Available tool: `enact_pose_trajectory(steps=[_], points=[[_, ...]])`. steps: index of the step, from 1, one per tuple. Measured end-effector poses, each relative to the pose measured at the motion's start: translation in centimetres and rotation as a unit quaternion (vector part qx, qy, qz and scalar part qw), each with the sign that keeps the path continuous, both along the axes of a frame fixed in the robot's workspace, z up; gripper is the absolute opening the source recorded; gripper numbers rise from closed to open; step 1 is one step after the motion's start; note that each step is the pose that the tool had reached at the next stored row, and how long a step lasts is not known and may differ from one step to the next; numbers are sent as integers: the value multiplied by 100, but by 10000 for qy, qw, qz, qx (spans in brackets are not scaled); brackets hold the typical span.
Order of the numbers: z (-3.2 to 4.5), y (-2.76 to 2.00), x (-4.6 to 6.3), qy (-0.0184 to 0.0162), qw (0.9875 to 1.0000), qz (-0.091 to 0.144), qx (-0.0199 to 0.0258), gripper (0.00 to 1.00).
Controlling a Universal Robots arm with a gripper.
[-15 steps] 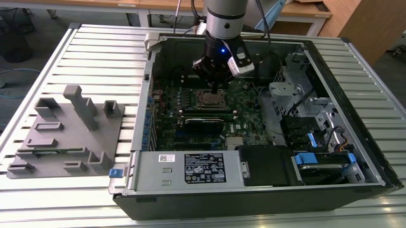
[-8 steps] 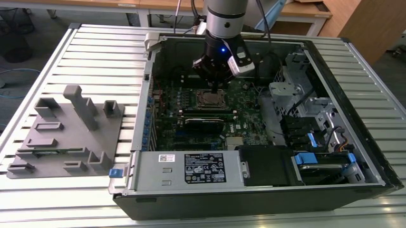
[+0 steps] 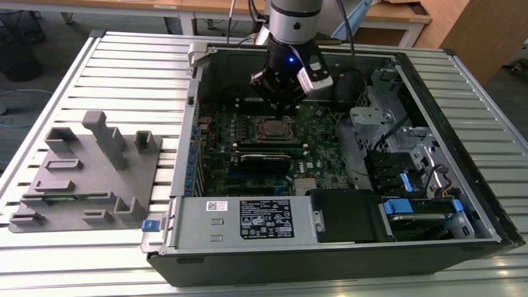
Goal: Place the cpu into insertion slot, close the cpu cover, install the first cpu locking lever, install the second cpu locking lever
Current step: 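Install the second cpu locking lever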
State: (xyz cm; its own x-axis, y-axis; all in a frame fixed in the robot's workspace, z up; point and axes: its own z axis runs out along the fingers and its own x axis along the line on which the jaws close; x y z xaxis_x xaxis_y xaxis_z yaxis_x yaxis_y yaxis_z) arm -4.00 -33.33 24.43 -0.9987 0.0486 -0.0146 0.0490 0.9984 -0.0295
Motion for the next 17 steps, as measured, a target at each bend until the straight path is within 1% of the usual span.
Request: enact_pose_trajectory(steps=[3,11,17], points=[[0,-14,0,0,10000,1,0,11],[0,-99,0,0,10000,0,0,11],[0,-110,0,0,10000,0,0,11]])
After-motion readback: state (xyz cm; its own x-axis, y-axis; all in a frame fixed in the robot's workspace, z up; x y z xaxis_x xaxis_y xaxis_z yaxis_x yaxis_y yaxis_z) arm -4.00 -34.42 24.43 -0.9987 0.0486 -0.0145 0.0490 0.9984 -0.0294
